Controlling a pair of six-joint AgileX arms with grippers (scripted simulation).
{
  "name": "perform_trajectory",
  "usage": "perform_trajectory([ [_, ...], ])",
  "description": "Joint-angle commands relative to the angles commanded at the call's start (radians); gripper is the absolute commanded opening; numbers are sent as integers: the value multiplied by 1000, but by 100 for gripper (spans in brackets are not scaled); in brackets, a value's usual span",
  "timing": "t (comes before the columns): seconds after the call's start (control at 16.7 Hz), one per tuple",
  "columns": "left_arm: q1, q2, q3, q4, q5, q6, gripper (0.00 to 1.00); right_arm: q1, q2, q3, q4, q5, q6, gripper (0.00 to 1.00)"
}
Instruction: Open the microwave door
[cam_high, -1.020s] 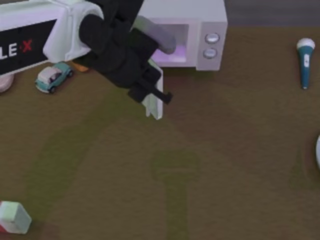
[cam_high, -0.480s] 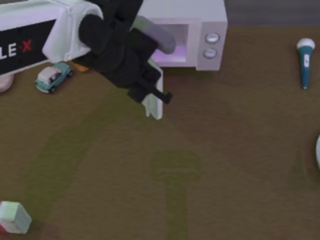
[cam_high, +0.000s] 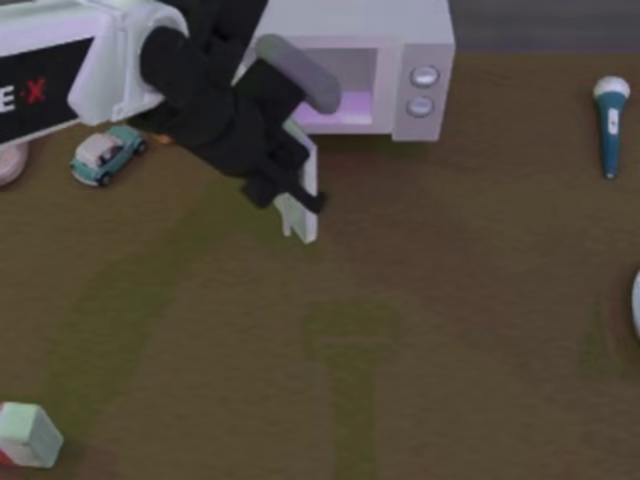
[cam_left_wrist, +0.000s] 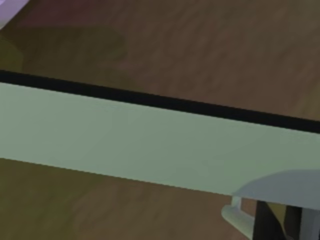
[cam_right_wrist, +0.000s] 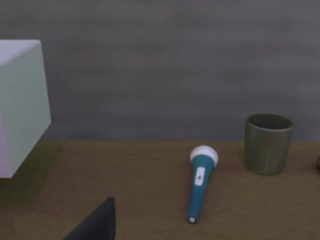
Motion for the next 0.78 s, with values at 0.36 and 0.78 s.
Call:
perform_trajectory([
  [0.36,39,-23,-27,-17,49,98,0,0,0,0,0,0,0,100],
  [0.78,39,-23,-27,-17,49,98,0,0,0,0,0,0,0,100],
])
